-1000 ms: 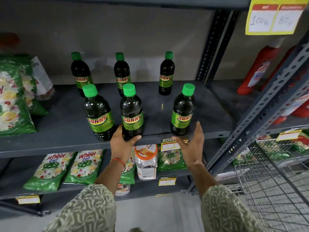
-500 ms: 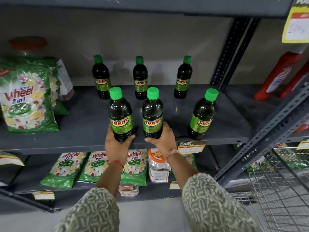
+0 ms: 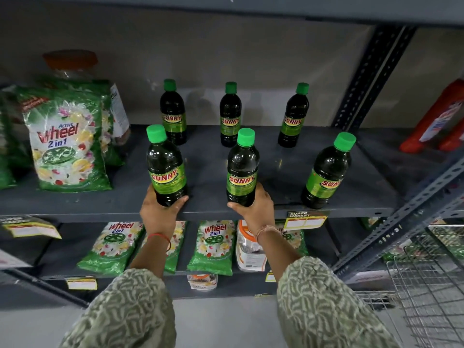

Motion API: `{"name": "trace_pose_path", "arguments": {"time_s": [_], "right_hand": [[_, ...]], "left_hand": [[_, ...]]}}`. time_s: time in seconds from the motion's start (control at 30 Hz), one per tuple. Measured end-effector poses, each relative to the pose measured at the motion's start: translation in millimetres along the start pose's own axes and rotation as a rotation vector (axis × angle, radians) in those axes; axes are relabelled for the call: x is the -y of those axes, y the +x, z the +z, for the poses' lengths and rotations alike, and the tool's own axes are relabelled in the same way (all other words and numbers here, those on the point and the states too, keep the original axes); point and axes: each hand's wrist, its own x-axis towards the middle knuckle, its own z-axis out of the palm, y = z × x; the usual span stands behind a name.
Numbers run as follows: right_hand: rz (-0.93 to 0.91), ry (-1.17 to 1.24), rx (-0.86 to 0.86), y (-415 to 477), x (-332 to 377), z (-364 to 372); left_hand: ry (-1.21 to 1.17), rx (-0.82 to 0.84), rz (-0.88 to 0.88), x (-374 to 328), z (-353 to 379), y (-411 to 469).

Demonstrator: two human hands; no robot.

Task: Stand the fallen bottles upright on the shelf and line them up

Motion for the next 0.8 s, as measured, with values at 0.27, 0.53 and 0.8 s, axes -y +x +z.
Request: {"name": "trace_pose_path", "arguments": {"time_s": [0.27, 0.53, 0.8], "right_hand": [[0.007, -0.015, -0.003, -3.6, 3.8, -0.3], [-0.017, -0.019, -0.024, -4.8, 4.4, 0.1], [0.002, -0.022, -0.021, -6.5, 4.1, 1.0]], "left_hand": [[0.023, 0.025, -0.009, 9.7, -16.4, 13.7], [0.072, 0.105, 0.018, 18.6, -24.6, 19.0], [0.097, 0.111, 0.01, 25.8, -22.9, 21.0]]}}
